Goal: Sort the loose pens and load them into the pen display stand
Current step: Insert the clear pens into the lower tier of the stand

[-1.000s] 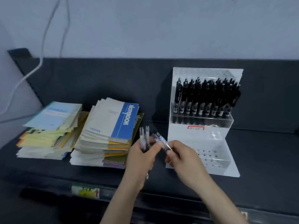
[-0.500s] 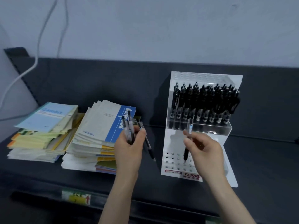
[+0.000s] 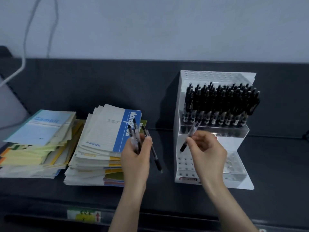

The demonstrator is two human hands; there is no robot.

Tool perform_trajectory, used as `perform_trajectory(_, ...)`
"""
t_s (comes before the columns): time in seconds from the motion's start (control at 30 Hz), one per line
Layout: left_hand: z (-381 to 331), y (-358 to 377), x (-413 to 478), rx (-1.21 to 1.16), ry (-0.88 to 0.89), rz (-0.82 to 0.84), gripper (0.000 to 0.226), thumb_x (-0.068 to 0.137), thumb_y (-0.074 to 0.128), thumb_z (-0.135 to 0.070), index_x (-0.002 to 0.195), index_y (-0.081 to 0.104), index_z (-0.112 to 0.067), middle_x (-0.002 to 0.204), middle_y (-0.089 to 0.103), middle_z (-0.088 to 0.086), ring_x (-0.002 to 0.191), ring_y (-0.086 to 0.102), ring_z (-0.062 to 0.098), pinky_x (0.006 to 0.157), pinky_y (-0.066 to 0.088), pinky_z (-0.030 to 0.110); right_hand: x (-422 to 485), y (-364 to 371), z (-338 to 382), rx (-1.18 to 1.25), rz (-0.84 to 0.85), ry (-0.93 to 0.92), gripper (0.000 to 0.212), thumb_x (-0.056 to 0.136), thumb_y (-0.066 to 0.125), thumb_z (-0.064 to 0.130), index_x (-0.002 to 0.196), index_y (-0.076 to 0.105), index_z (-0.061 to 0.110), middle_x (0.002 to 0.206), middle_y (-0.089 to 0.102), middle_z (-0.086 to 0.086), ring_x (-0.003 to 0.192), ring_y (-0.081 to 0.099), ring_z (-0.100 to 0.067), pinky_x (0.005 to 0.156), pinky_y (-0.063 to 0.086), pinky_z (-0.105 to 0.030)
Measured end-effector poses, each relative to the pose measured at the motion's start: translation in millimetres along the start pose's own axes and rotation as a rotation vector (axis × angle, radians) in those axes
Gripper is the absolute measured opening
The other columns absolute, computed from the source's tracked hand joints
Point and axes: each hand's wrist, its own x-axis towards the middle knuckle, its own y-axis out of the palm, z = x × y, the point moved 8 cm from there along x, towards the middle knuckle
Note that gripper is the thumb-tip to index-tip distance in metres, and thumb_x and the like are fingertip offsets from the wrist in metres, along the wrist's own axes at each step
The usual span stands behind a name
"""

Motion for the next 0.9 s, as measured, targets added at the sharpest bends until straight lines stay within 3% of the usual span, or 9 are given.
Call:
perform_trajectory(0.2,5,0,10,0.026,0.02,0.038,0.009,0.085,0.063,-0.034,0.079,0.062,-0.028,0.061,0.05,-0.006,0.055,0.045,0.011,0.055,0.037,0.031,-6,4,-10,-0.169,0.042,-0.012,0.022,0.078,0.076,0.011,0.078,0.062,0.028,0.072,0.067,0.014,0.071,0.064,0.002,0.068,0.049,-0.008)
perform_trajectory(0.37,11,4,14,0.015,0.014,0.087,0.011,0.085,0.065,-0.033,0.075,0.062,-0.034,0.058,0.05,-0.01,0.053,0.043,0.01,0.052,0.034,0.031,-10,9,-23,-0.371,0.057,0.001,0.014,0.077,0.077,0.02,0.078,0.064,0.026,0.069,0.066,0.017,0.066,0.063,0.001,0.065,0.052,-0.023)
perform_trajectory(0.53,12,6,16,0.007,0.016,0.112,0.01,0.085,0.065,-0.033,0.078,0.061,-0.029,0.058,0.048,-0.009,0.052,0.042,0.01,0.051,0.033,0.03,-10,18,-18,-0.49,0.107,-0.048,0.012,0.079,0.074,0.019,0.079,0.063,0.023,0.07,0.066,0.014,0.065,0.063,-0.007,0.064,0.051,-0.029)
perform_trajectory(0.77,2,19,10,0.017,0.034,0.218,0.013,0.087,0.064,-0.034,0.075,0.061,-0.03,0.06,0.049,-0.008,0.056,0.044,0.011,0.054,0.035,0.03,-11,10,-13,-0.469,0.111,-0.033,0.012,0.079,0.075,0.017,0.081,0.065,0.024,0.073,0.067,0.015,0.068,0.062,-0.002,0.068,0.051,-0.025)
perform_trajectory(0.83,-5,22,7,0.029,0.045,0.267,0.016,0.09,0.063,-0.031,0.074,0.059,-0.027,0.058,0.05,-0.007,0.054,0.045,0.01,0.052,0.037,0.028,-15,-5,0,-0.37,0.013,-0.056,0.014,0.08,0.073,0.016,0.079,0.066,0.028,0.071,0.067,0.018,0.069,0.061,0.001,0.068,0.049,-0.016)
perform_trajectory(0.9,-12,28,2,0.007,0.045,0.327,0.016,0.092,0.06,-0.027,0.079,0.057,-0.019,0.056,0.049,-0.004,0.05,0.044,0.008,0.046,0.037,0.023,-19,-8,13,-0.265,0.04,-0.062,0.02,0.08,0.072,0.014,0.077,0.066,0.033,0.07,0.067,0.02,0.07,0.06,0.002,0.066,0.044,-0.008)
